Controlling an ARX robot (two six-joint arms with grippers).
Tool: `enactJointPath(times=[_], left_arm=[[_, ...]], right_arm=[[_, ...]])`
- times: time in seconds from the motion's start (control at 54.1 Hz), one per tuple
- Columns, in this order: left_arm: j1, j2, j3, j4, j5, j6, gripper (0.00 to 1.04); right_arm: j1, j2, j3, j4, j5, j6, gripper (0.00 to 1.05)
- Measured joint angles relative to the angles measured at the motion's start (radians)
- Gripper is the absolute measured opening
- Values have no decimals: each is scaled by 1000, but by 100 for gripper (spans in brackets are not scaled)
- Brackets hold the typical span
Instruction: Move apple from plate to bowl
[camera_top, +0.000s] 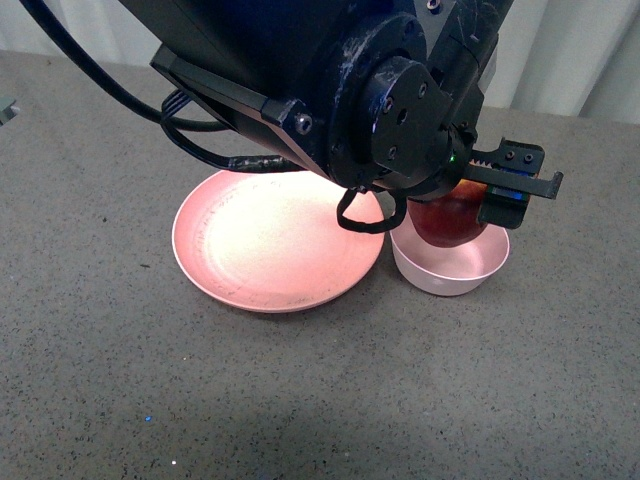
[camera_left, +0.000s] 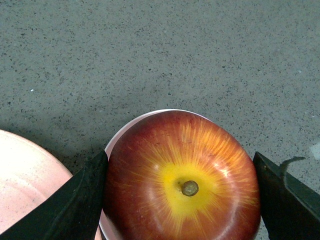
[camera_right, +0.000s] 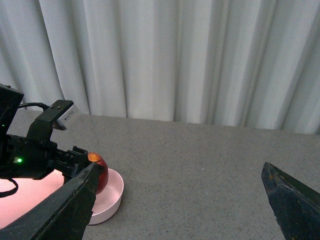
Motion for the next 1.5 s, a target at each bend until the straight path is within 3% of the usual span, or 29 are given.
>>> enactJointPath(times=[0.554, 0.684, 0.961, 1.127, 1.497], left_arm=[[-3, 58, 43, -43, 1, 46, 76], [-4, 58, 45, -44, -3, 57, 99], [-1, 25, 6, 13, -25, 41, 98], [27, -91, -98, 92, -53, 6, 98], [164, -375, -531, 243, -140, -51, 98]], right_arm=[[0, 0, 0, 0, 0, 0, 95], [0, 0, 0, 0, 0, 0, 95], [0, 0, 0, 0, 0, 0, 95], [0, 0, 0, 0, 0, 0, 95], [0, 0, 0, 0, 0, 0, 95]])
